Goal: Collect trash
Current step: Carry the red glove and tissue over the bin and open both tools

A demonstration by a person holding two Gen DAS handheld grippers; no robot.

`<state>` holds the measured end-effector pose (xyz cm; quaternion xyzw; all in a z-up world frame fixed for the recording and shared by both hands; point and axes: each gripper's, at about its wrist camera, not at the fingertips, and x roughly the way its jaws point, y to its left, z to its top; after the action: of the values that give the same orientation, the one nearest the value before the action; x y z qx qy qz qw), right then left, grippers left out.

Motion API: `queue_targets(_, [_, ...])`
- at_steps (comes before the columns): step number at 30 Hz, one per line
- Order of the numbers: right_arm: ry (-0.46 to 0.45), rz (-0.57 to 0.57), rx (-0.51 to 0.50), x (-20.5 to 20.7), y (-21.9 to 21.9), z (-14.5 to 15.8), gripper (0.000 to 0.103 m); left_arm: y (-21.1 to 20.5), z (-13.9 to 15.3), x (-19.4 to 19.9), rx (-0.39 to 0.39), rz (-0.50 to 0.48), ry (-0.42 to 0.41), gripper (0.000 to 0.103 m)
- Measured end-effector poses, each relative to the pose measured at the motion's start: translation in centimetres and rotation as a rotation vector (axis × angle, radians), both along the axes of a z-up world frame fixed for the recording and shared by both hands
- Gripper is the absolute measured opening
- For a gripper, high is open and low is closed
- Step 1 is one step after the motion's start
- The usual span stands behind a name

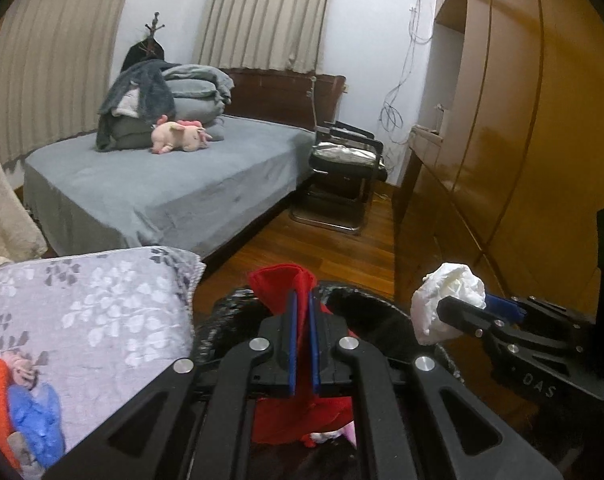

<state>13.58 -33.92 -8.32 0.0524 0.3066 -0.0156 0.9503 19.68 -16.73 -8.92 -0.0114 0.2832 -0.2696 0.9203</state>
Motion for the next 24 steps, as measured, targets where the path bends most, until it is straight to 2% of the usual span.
queue_targets(10, [0.029,-0.055,0.0,-0.2,-2.4,-1.6,0.035,-3.5,-1.6,1.2,0.018,-0.073,0.031,0.008])
queue_targets(11, [0.038,-0.058,0.002,-0.1,-2.6,-2.0,0.035,-3.5,-1.7,1.2,0.022,-0.075,0.034,0.014])
queue_targets(12, [0.044,-0.061,0.002,-0.1,-2.6,-2.2,0.04,-3.6,-2.0,1.1,0.029,-0.076,0.041,0.019])
queue_targets(14, [0.057,-0.073,0.004,-0.1,-2.8,-2.8,0.048,-3.1,-2.4,1.0,0.03,-0.063,0.05,0.04])
queue_targets(16, [0.061,-0.076,0.008,-0.1,-2.8,-3.0,0.052,-2.4,-2.6,0.8,0.031,-0.049,0.056,0.044])
queue_targets(19, [0.061,-0.08,0.004,-0.2,-2.6,-3.1,0.061,-1.0,-2.6,0.6,0.035,-0.015,0.057,0.057])
queue_targets(22, [0.047,-0.082,0.002,-0.5,-2.3,-2.8,0.077,0.4,-2.4,0.3,0.038,0.014,0.053,0.075])
queue_targets(24, [0.035,-0.085,-0.001,-0.5,-2.1,-2.4,0.087,1.6,-2.2,0.0,0.042,0.039,0.044,0.08])
